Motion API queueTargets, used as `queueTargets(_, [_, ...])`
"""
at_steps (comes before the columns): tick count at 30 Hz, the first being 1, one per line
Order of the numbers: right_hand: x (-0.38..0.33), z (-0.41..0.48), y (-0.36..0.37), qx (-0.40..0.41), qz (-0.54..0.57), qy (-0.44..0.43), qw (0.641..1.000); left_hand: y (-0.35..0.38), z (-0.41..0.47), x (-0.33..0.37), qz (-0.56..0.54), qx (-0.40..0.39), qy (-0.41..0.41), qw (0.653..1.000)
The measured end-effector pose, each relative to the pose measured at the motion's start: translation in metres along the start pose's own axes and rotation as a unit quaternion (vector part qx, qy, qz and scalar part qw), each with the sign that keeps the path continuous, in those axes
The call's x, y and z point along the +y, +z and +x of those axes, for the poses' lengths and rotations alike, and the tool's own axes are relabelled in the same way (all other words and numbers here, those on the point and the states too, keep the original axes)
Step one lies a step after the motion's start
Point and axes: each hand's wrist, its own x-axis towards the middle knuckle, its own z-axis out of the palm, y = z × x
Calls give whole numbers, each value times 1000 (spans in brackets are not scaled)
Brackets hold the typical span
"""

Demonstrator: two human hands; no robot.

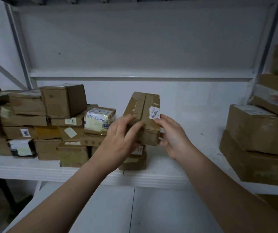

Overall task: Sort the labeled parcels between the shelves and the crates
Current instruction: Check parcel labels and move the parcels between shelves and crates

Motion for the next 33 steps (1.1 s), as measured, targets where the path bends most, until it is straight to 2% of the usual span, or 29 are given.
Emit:
queueTargets(4, [14,18,11,22,-73,-44,996,4,2,-19,5,-54,11,998])
queueTargets(8, [21,33,27,30,-80,-55,995,10,9,-33,-10,-73,-30,997])
queueTargets(11, [35,35,32,40,-198,-91,975,15,7,-42,-19,-114,-26,993])
queueTargets(13, [45,32,32,42,-238,-110,964,17,4,-44,-15,-129,-17,991])
queueTargets(19, [43,30,27,43,-286,-147,946,17,12,-47,14,-117,-15,993])
queueTargets(23, [23,29,13,68,-342,-183,919,14,32,-45,7,-103,-13,995])
queueTargets(28, [-12,17,-21,121,-446,-232,856,22,68,-28,-1,-97,25,995])
queueTargets(33, [-59,-9,-70,168,-605,-262,733,37,115,10,-25,-75,74,994])
